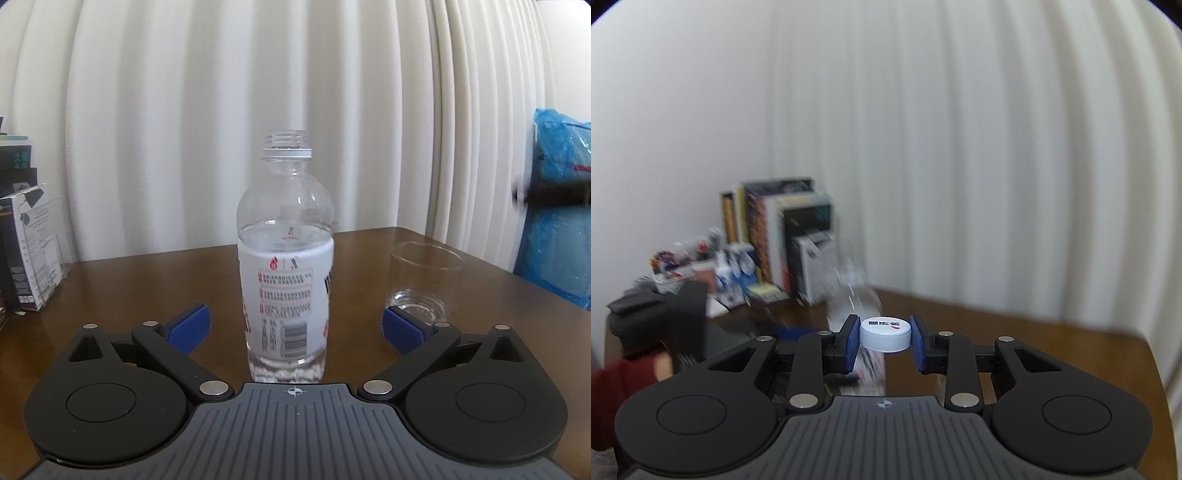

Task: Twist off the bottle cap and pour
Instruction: 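Lift the cap off the bottle mouth with the right gripper, then carry the white cap away from the bottle with the right gripper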

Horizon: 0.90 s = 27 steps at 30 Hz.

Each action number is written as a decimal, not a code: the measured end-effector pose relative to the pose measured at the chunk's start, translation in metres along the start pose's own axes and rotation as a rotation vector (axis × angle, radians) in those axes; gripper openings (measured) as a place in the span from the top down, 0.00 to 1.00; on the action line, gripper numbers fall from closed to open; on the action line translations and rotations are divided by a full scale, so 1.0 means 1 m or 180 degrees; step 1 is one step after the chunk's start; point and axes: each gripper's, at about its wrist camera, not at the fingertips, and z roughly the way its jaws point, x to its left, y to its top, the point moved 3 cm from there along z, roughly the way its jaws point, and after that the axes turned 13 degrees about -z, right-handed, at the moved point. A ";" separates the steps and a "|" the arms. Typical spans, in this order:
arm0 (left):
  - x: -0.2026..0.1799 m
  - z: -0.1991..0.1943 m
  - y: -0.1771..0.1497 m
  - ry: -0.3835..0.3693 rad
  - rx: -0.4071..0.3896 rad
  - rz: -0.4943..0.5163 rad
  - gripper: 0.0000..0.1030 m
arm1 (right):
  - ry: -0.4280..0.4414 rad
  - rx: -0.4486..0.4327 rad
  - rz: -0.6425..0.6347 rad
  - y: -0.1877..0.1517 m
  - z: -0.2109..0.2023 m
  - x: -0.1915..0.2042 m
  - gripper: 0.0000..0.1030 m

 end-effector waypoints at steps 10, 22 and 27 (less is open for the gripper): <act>-0.011 -0.025 -0.002 0.0045 -0.0041 0.0044 0.02 | -0.0464 0.0697 0.0201 -0.074 0.023 -0.008 0.69; -0.018 -0.029 -0.008 0.0051 -0.0008 0.0078 0.02 | -0.0512 0.1076 0.0027 -0.089 0.046 -0.004 0.69; -0.017 -0.029 -0.009 0.0057 0.0004 0.0076 0.02 | -0.0519 0.1137 0.0030 -0.092 0.051 -0.005 0.69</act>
